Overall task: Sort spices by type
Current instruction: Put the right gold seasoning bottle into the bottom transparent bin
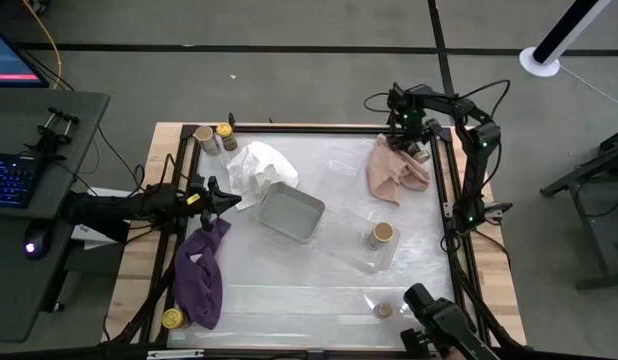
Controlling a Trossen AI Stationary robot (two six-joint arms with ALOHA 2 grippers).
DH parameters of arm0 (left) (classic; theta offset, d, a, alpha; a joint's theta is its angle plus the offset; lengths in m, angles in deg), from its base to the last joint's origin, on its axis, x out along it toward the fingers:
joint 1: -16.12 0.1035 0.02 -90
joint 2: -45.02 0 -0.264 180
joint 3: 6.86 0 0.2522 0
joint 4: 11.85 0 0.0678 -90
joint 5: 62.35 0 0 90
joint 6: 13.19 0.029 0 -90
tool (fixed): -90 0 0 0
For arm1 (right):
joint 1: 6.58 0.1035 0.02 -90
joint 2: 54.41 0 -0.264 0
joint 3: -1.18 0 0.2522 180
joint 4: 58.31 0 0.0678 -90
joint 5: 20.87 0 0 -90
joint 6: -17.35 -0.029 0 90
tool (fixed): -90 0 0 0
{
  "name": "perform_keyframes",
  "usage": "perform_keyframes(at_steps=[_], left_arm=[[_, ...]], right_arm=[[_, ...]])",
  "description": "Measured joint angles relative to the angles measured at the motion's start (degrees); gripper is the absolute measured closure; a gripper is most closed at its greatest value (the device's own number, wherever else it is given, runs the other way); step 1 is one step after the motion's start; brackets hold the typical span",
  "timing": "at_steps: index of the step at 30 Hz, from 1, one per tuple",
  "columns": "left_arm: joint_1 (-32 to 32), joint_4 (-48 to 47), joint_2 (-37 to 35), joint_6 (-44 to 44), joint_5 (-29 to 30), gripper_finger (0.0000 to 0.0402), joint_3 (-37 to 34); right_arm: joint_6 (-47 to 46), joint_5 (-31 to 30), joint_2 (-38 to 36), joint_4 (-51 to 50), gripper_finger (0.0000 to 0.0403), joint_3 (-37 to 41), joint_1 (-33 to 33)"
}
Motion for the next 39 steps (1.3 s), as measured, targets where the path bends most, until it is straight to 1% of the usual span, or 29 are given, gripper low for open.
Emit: perform_keyframes(at_steps=[4, 7, 11, 15, 18, 21, 24, 27, 29, 34, 39], left_arm=[[0.0, 0.0, 0.0, 0.0, 0.0, 0.0398, 0.0], [0.0, 0.0, 0.0, 0.0, 0.0, 0.0398, 0.0], [0.0, 0.0, 0.0, 0.0, 0.0, 0.0398, 0.0], [0.0, 0.0, 0.0, 0.0, 0.0, 0.0398, 0.0], [0.0, 0.0, 0.0, 0.0, 0.0, 0.0398, 0.0], [0.0, 0.0, 0.0, 0.0, 0.0, 0.0398, 0.0], [0.0, 0.0, 0.0, 0.0, 0.0, 0.0398, 0.0], [0.0, 0.0, 0.0, 0.0, 0.0, 0.0398, 0.0], [0.0, 0.0, 0.0, 0.0, 0.0, 0.0398, 0.0], [0.0, 0.0, 0.0, 0.0, 0.0, 0.0398, 0.0], [0.0, 1.1, 0.0, 0.0, 0.4, 0.0398, 0.0]], right_arm=[[0.4, 0.4, -0.3, 0.4, 0.0130, 0.0, 0.2], [0.5, -0.3, -2.2, 0.3, 0.0130, 0.0, 0.3], [0.3, -0.9, -7.3, 0.7, 0.0130, 0.0, 0.2], [-0.1, -0.3, -15.2, 1.8, 0.0130, 0.0, 0.2], [-3.0, 5.4, -22.4, 4.4, 0.0130, 0.0, 0.5], [-7.2, 12.3, -29.5, 9.6, 0.0130, 0.0, 2.5], [-13.2, 15.3, -35.2, 14.5, 0.0130, -0.1, 7.1], [-19.9, 15.0, -38.7, 18.6, 0.0130, -0.1, 14.3], [-23.8, 13.4, -39.8, 21.5, 0.0130, -0.1, 20.2], [-32.5, 6.5, -39.4, 28.4, 0.0130, -0.1, 34.8], [-40.7, 1.1, -37.2, 34.4, 0.0130, -0.1, 46.0]])
